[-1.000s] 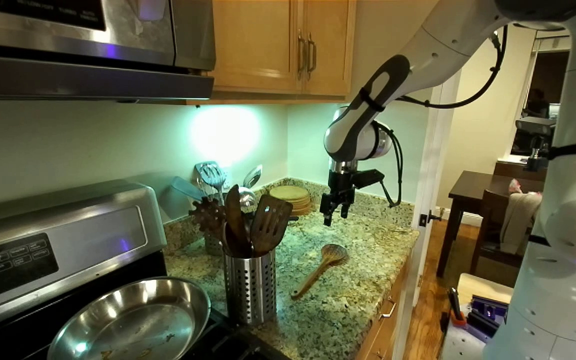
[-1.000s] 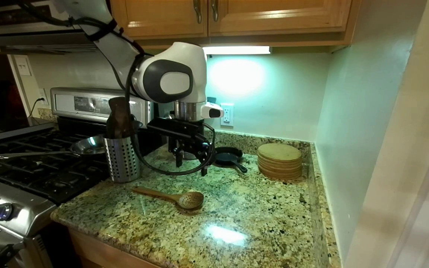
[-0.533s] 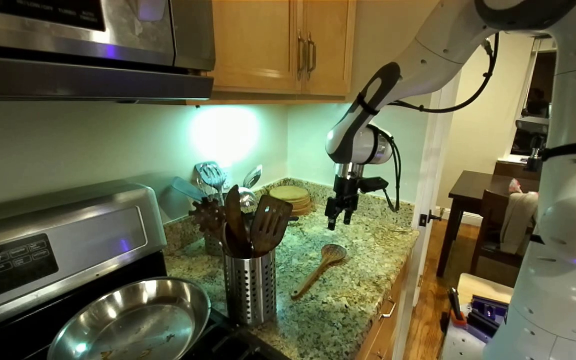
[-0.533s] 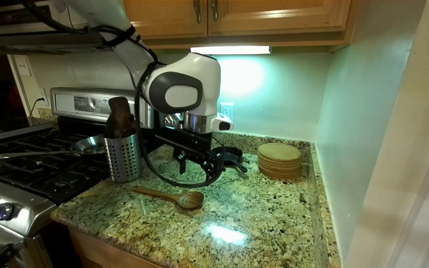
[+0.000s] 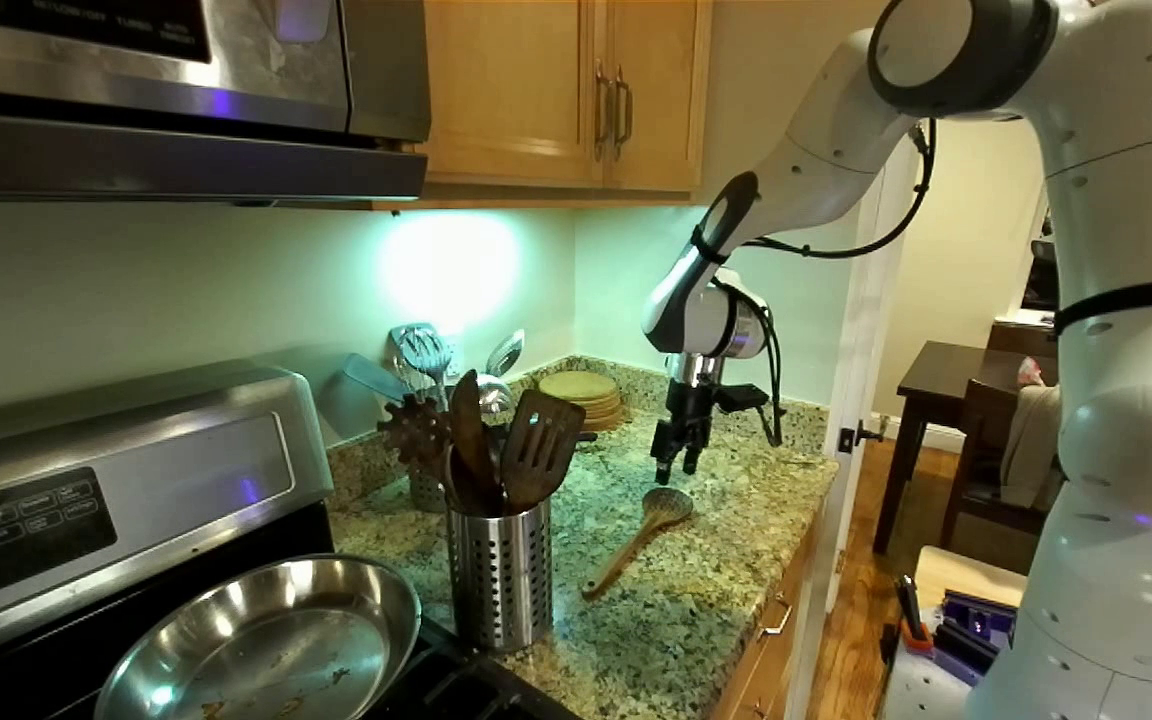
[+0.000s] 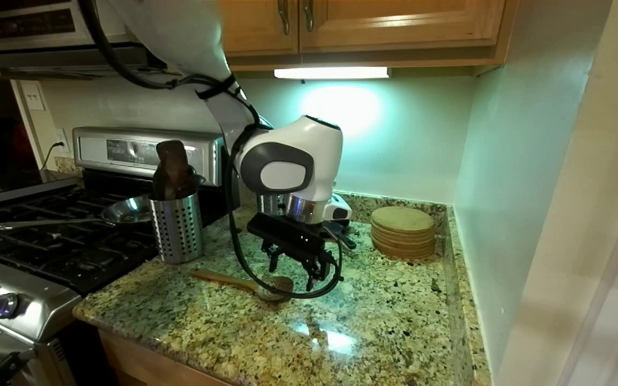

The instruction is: Pick up the wooden spoon from the counter and put it in the metal container

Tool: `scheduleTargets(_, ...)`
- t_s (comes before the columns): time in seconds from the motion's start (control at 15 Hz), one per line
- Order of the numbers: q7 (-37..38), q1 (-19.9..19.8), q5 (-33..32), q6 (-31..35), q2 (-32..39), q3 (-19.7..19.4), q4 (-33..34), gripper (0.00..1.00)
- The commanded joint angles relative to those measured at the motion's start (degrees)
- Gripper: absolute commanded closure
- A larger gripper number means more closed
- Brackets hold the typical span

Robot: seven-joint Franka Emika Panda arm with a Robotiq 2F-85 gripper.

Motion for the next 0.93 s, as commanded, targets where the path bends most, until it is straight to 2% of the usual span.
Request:
scheduleTargets(0.0,-3.5,-3.7,1.6,-1.8,4.2,3.1,3.8,0.0)
scheduleTargets(0.27,-5.1,-6.0,1.4,-2.5,6.9,5.4,5.8,0.0)
scheduleTargets(0.33,-5.5,-6.6,1.4,-2.7,7.2,5.8,6.1,0.25)
scheduleTargets(0.4,-5.8,-7.0,1.4,-3.0,7.4,6.2,6.3,0.26)
scheduleTargets(0.53,-6.3,-7.6,1.5,-3.7,7.2,6.5,6.6,0.38)
scheduleTargets(0.73,-7.3,-8.3,1.5,-6.1,7.3,6.3,7.4,0.39)
scheduleTargets(0.8,-7.3,-8.4,1.5,-6.9,7.4,6.1,7.6,0.36)
scheduleTargets(0.87,-7.4,-8.5,1.2,-7.8,7.5,5.8,7.8,0.25)
